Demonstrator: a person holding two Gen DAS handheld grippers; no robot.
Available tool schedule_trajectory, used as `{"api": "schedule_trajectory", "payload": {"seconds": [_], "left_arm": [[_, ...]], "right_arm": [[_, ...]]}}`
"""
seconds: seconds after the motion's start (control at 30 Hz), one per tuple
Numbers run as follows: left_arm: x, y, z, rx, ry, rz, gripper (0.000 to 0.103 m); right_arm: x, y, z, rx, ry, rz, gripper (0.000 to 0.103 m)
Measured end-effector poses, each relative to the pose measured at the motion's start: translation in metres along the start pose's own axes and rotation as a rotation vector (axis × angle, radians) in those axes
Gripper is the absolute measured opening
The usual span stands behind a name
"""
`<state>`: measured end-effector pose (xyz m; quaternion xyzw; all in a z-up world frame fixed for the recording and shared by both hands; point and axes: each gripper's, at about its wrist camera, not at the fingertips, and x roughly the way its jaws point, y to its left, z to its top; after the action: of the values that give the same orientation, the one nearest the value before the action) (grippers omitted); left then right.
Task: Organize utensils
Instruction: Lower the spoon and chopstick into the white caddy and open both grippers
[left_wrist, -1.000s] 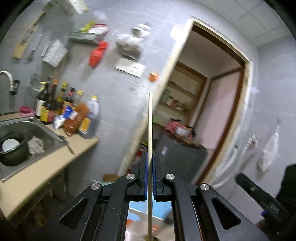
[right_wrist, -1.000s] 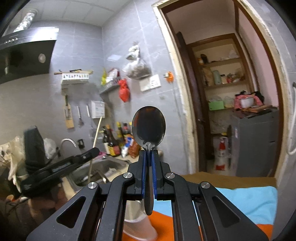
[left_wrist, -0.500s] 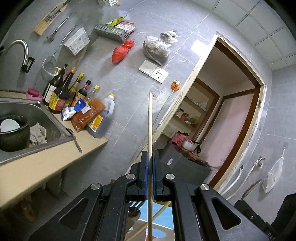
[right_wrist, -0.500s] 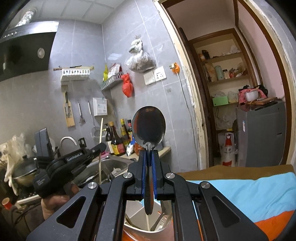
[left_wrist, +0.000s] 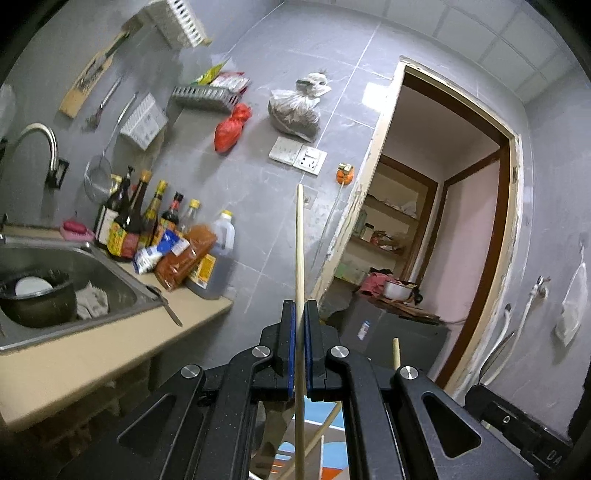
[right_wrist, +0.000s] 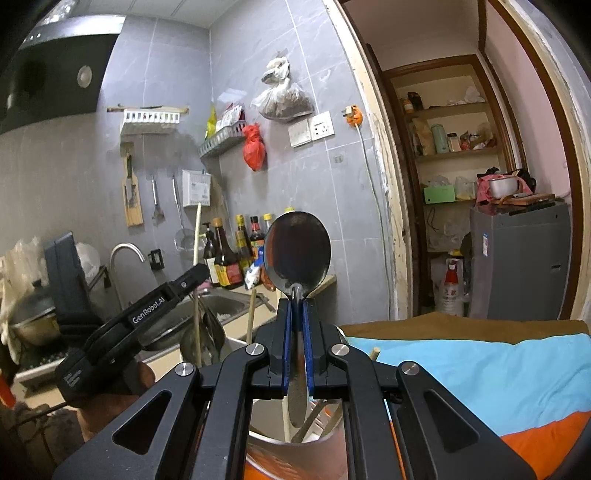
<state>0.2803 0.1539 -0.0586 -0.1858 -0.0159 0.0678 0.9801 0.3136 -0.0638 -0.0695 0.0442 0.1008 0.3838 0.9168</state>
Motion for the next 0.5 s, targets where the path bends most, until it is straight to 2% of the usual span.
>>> {"api": "schedule_trajectory", "payload": {"seconds": [0.2, 0.5], "left_arm": [[0.0004, -0.005, -0.0075, 0.059, -0.006, 0.005, 0.002], [-0.0071, -0.0082, -0.0085, 0.086, 0.051, -0.004, 0.002]], "right_arm": [[0.0045, 0.0039, -0.0067, -0.034, 0.024, -0.002, 0.005], [0.0084, 0.0019, -0.0102, -0.041, 0.067, -0.014, 0.005]]}}
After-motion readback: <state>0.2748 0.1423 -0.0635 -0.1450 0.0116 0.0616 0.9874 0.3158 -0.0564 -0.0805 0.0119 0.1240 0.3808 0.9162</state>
